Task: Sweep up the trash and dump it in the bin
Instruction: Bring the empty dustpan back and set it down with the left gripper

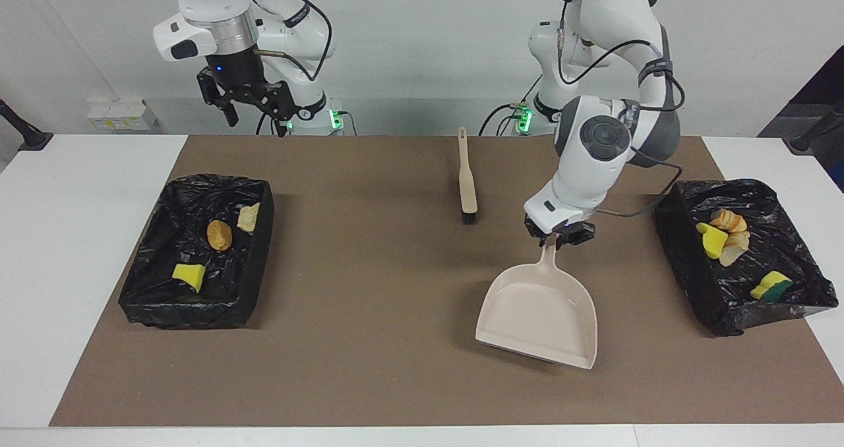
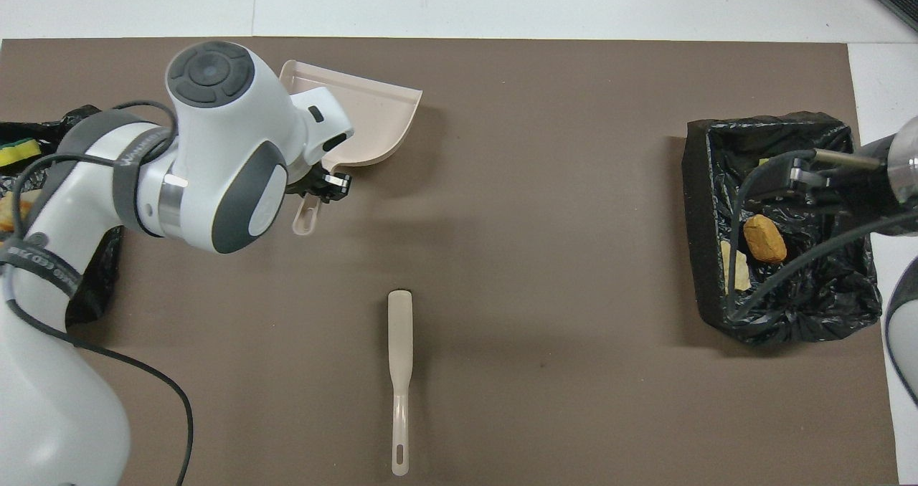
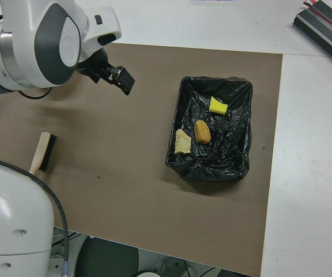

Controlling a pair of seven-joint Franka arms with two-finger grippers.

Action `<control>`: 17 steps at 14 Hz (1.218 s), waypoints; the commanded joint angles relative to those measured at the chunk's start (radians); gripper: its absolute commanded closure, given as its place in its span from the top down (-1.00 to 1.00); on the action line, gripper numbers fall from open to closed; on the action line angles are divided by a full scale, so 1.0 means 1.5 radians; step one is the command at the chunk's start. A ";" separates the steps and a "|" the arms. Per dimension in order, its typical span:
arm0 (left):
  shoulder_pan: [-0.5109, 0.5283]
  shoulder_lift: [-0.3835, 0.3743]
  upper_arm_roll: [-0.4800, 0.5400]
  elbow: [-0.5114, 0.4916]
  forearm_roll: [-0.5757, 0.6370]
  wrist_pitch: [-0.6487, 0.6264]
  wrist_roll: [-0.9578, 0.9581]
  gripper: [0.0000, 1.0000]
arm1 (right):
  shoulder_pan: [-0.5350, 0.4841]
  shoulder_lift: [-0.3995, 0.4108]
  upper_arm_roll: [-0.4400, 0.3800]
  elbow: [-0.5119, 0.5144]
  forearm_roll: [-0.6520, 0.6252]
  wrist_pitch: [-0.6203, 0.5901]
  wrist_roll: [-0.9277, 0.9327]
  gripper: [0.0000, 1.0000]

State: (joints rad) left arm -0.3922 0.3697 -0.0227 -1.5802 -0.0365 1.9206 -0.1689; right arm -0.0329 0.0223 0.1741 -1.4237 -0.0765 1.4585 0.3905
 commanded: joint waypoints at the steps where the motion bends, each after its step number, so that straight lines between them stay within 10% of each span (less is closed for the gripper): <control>1: -0.060 0.023 0.016 -0.002 -0.042 0.055 -0.084 -1.00 | -0.005 0.044 0.011 0.071 -0.017 -0.045 -0.016 1.00; 5: -0.101 0.048 0.016 -0.002 -0.041 0.055 -0.161 -1.00 | -0.009 0.019 0.011 0.034 0.007 -0.039 -0.016 1.00; 6: -0.101 0.048 0.016 -0.002 -0.041 0.053 -0.163 -0.45 | -0.017 0.010 0.011 0.015 0.015 -0.037 -0.016 1.00; 7: -0.103 0.046 0.017 -0.004 -0.041 0.047 -0.164 0.64 | -0.022 0.004 0.011 0.005 0.027 -0.036 -0.017 1.00; 8: -0.092 0.036 0.018 -0.003 -0.041 0.034 -0.165 1.00 | -0.033 0.003 0.011 0.002 0.033 -0.035 -0.018 1.00; 17: 0.043 -0.031 0.084 0.024 0.003 0.011 0.000 1.00 | -0.051 -0.005 0.011 -0.014 0.039 -0.014 -0.049 1.00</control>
State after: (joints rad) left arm -0.3948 0.3565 0.1084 -1.5453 -0.0446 1.9638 -0.2789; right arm -0.0938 0.0527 0.1841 -1.3926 -0.0439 1.4161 0.3351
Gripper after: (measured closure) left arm 0.000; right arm 0.000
